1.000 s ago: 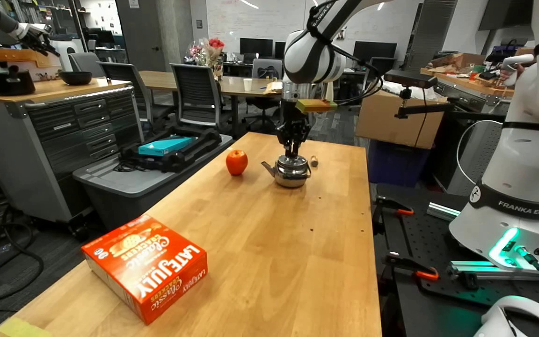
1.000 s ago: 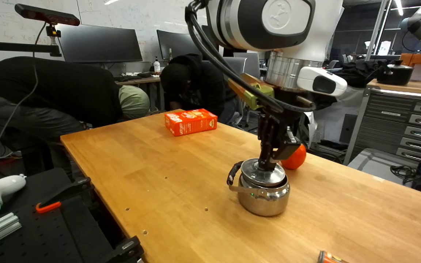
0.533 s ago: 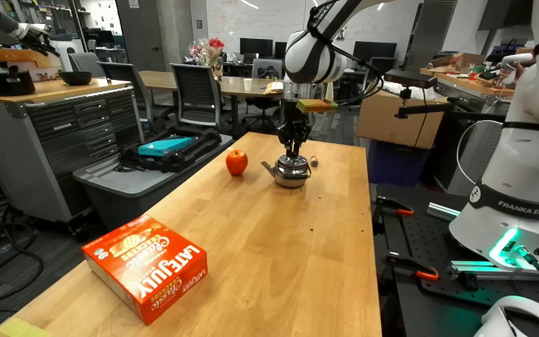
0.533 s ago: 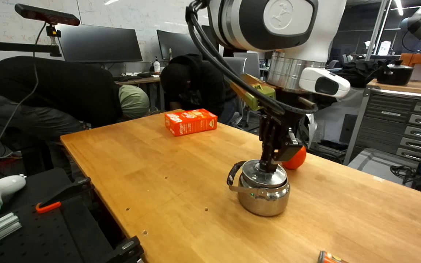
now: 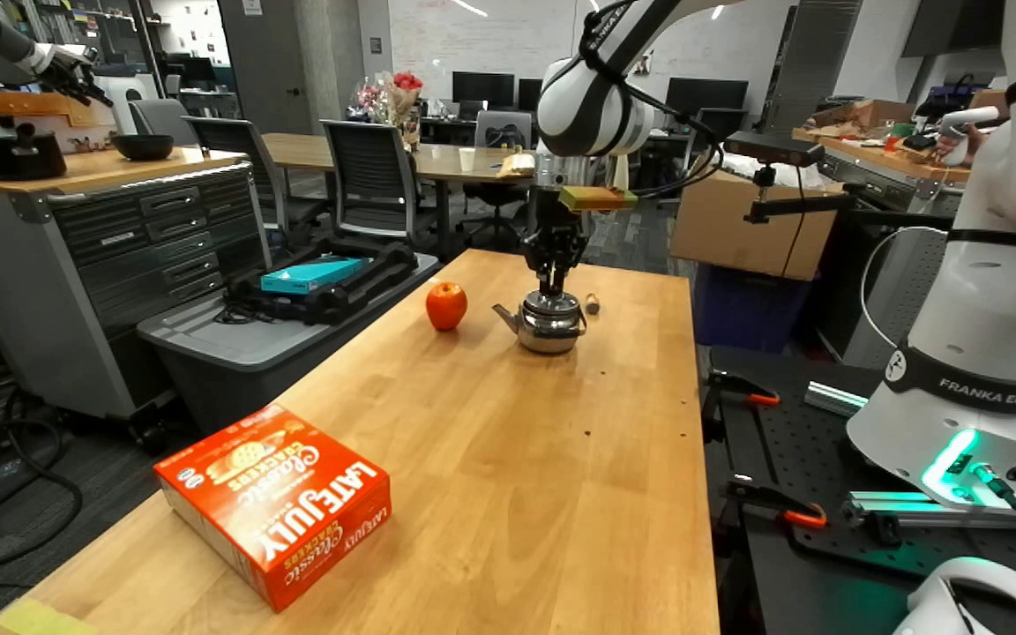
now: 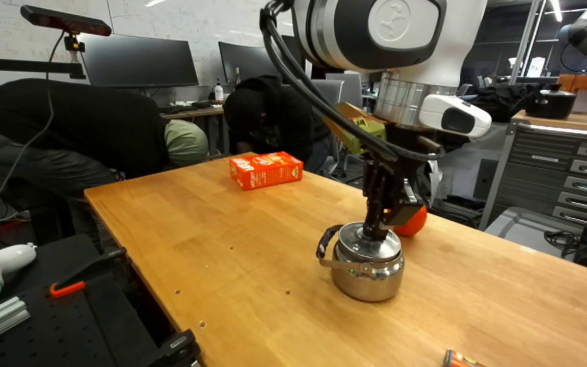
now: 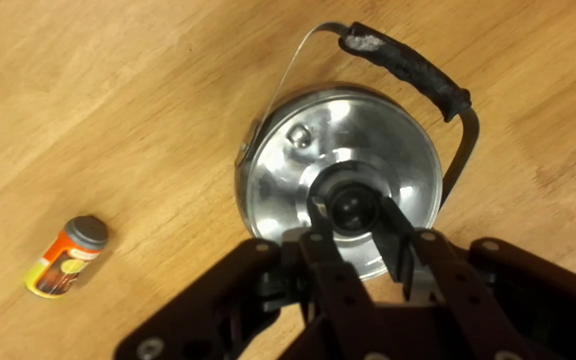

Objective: Pick up the lid and put it on the kettle

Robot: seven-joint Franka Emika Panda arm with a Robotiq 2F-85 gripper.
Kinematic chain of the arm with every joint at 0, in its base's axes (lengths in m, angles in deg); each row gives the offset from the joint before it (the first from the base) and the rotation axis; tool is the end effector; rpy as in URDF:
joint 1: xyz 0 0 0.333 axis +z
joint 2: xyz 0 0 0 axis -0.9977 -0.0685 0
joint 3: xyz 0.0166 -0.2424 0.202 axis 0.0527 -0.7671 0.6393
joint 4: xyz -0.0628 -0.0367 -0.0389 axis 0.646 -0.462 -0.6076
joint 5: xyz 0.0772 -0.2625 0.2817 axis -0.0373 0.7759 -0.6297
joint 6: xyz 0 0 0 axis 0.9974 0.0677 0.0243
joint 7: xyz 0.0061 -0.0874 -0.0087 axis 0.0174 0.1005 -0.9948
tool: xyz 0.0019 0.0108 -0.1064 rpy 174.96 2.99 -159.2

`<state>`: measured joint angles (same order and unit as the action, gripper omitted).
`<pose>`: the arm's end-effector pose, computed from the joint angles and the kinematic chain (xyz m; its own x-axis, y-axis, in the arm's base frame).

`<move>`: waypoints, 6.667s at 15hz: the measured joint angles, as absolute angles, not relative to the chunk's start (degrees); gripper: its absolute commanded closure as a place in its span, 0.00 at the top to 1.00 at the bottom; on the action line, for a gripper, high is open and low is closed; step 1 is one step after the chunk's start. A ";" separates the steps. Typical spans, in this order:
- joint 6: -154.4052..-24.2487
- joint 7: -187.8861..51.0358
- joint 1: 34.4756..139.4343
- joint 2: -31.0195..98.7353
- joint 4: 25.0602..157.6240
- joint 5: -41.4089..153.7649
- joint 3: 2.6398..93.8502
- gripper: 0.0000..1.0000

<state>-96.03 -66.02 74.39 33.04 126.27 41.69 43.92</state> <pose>0.5106 -0.1868 0.2347 0.8097 -0.5831 -0.0665 -0.5867 -0.8070 -0.0668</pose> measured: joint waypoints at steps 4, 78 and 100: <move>-96.03 -66.03 74.39 32.78 126.25 41.66 43.92 0.07; -99.17 -67.03 78.22 33.13 129.08 46.68 44.63 1.00; -87.67 -76.61 82.30 53.09 141.99 57.20 48.54 1.00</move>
